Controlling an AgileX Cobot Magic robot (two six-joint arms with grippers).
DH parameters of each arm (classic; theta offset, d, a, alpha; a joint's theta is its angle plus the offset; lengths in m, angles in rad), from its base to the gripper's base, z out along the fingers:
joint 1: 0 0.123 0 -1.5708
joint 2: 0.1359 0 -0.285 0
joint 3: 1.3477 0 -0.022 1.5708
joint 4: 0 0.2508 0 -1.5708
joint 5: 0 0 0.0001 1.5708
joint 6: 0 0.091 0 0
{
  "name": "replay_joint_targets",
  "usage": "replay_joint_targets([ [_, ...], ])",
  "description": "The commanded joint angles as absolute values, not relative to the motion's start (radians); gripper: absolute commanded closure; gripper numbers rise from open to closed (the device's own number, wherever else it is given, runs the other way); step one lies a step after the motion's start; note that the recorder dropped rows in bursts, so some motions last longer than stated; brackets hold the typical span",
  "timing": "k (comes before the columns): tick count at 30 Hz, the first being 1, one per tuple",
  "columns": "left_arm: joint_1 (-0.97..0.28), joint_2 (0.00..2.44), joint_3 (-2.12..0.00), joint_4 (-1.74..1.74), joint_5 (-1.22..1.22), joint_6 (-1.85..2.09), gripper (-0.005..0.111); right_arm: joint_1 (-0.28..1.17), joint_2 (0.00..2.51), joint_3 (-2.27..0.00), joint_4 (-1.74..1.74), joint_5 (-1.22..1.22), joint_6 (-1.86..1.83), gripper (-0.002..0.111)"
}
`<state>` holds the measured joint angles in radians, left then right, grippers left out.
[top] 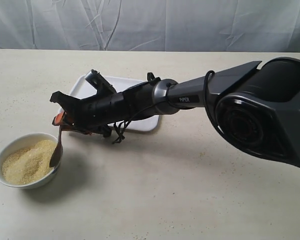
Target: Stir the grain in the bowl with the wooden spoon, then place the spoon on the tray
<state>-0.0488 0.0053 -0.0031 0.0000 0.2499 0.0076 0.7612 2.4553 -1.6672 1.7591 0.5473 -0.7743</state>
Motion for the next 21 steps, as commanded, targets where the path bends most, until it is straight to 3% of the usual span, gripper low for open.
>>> replay_joint_targets([
  [1, -0.053, 0.0, 0.0, 0.0, 0.232, 0.008, 0.107, 0.772, 2.423, -1.67, 1.744, 0.478, -0.785, 0.09],
  [4, -0.053, 0.0, 0.0, 0.0, 0.232, 0.008, 0.107, 0.778, 2.376, -1.67, 1.744, 0.419, -0.785, 0.109],
  [11, -0.053, 0.0, 0.0, 0.0, 0.232, 0.008, 0.107, 0.785, 2.244, -1.67, 1.744, 0.386, -0.82, 0.109],
  [21, -0.053, 0.0, 0.0, 0.0, 0.232, 0.008, 0.107, 0.969, 2.183, -1.67, 1.744, 0.052, -1.43, 0.109],
])
